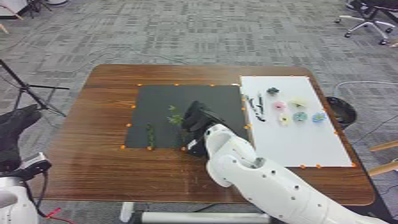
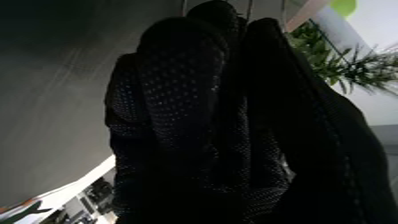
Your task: Arrange flowers
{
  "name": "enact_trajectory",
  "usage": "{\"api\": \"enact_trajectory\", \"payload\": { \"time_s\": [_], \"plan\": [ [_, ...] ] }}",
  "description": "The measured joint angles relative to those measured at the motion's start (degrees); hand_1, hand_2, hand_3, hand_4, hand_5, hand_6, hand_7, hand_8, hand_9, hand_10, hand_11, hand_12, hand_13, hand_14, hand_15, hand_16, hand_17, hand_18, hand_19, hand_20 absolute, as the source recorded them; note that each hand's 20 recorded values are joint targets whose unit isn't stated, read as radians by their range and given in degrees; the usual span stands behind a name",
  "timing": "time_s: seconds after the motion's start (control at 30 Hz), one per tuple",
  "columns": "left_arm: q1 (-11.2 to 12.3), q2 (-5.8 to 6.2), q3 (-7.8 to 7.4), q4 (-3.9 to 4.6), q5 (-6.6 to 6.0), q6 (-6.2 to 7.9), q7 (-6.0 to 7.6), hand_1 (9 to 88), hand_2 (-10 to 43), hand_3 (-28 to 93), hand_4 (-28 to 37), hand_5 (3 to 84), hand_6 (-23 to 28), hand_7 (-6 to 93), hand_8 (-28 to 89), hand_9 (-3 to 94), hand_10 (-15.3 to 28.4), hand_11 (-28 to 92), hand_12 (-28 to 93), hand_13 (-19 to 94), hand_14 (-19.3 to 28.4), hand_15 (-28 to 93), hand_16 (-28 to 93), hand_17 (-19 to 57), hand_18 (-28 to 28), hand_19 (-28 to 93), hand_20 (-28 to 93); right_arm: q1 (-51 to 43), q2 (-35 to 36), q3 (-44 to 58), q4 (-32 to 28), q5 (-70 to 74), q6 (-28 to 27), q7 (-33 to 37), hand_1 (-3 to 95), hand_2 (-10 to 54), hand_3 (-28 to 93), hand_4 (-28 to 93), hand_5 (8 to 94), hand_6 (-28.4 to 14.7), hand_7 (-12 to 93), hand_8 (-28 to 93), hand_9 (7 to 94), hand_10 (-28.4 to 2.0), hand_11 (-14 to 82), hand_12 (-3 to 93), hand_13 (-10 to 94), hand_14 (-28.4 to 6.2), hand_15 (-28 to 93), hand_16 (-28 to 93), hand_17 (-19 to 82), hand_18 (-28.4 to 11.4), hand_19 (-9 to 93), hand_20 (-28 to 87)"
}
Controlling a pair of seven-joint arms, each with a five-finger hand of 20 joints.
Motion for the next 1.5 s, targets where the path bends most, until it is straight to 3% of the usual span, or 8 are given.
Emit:
{"api": "enact_trajectory", "payload": {
  "time_s": [0.4,0.8,0.87,0.9,1.13,1.5],
  "plan": [
    [-0.27,0.0,0.05,-0.07,0.17,-0.31,0.0,28.9,4.7,69,-22.6,54.1,3.0,16.5,-8,53.8,14.0,22,14,43,16.2,16,2,9.9,12.2,14,20,-0.02,0.27,0.92,0.07,0.13,-1.73,-0.03,53.8,-9.5,50,-4,71.5,-3.4,19,20,86.1,-10.7,12.1,23.3,94,-2.6,37,32,56,-16.8,70,40],
    [-0.24,-0.09,0.04,-0.19,0.18,-0.55,0.06,29.0,4.0,69,-22.1,54.1,3.0,16.5,-8,53.6,14.1,22,14,43,16.2,16,2,9.8,12.2,13,20,0.0,0.37,1.73,0.23,0.61,-1.74,-0.04,46.1,-9.5,57,-4,70.8,-3.7,17,18,85.4,-12.3,16.8,17.3,94,-2.8,37,32,56,-17.0,70,40],
    [-0.2,-0.11,0.01,-0.24,0.18,-0.56,0.06,29.1,3.8,69,-22.1,54.1,3.0,16.5,-8,53.7,14.1,22,14,43,16.2,16,2,9.8,12.2,13,20,-0.03,0.49,2.12,0.15,1.03,-1.74,-0.14,36.8,-4.6,62,-5,70.3,-3.6,19,0,85.0,-13.1,16.5,16.9,94,-3.6,36,33,55,-17.9,71,40],
    [-0.17,-0.12,-0.01,-0.27,0.18,-0.56,0.07,29.1,3.8,69,-22.1,54.1,3.0,16.5,-8,53.7,14.1,22,14,43,16.2,16,2,9.8,12.2,13,20,-0.05,0.64,2.27,0.01,1.28,-1.74,-0.21,34.8,-2.4,62,-6,70.2,-3.8,20,-2,84.8,-13.5,16.2,16.8,94,-4.0,36,33,54,-18.1,71,39],
    [0.14,-0.25,-0.21,-0.51,0.18,-0.6,0.1,29.1,3.8,69,-22.1,53.9,3.0,16.5,-8,53.7,14.1,22,14,43,16.2,16,2,9.8,12.3,13,20,-1.28,2.75,3.25,-2.89,3.71,-2.51,-0.38,30.6,2.6,59,-5,66.8,-5.6,18,-2,82.4,-14.7,13.5,15.6,93,-5.2,35,33,53,-19.1,72,39],
    [0.01,-0.25,-0.16,-0.5,0.31,-1.03,-0.02,29.1,3.6,69,-22.0,54.0,3.0,16.5,-8,53.7,14.1,22,14,43,16.3,16,2,9.8,12.3,13,20,-3.53,3.08,3.34,-4.21,6.44,-3.55,-0.19,30.6,4.6,57,-5,68.4,-6.1,17,-2,82.1,-15.2,12.4,14.7,93,-5.4,35,33,53,-19.6,72,37]
  ]
}}
